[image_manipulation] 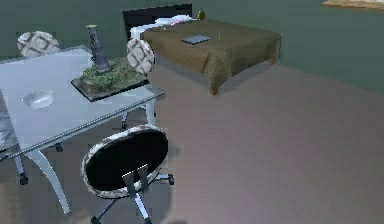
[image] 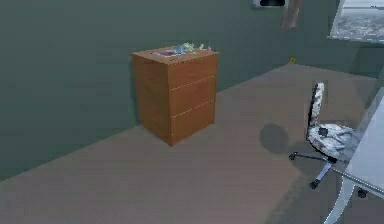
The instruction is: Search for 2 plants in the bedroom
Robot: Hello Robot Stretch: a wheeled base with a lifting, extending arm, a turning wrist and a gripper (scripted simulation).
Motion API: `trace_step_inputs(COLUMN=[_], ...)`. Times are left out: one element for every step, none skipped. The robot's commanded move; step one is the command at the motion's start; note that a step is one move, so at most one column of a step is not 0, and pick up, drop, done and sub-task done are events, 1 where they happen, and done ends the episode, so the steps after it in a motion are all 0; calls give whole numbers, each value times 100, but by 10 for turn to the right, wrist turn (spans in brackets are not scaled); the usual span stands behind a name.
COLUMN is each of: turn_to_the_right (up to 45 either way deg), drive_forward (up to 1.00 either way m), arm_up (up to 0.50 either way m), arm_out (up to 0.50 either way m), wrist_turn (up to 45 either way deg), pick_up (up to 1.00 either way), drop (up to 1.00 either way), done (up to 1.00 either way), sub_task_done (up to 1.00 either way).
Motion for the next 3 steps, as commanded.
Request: trace_step_inputs(turn_to_the_right=[90,0,0], drive_forward=[0,100,45], arm_up=[0,0,0], arm_out=[0,0,0], wrist_turn=[0,0,0], pick_up=[0,0,0], drop=[0,0,0], done=[0,0,0], sub_task_done=[0,0,0])
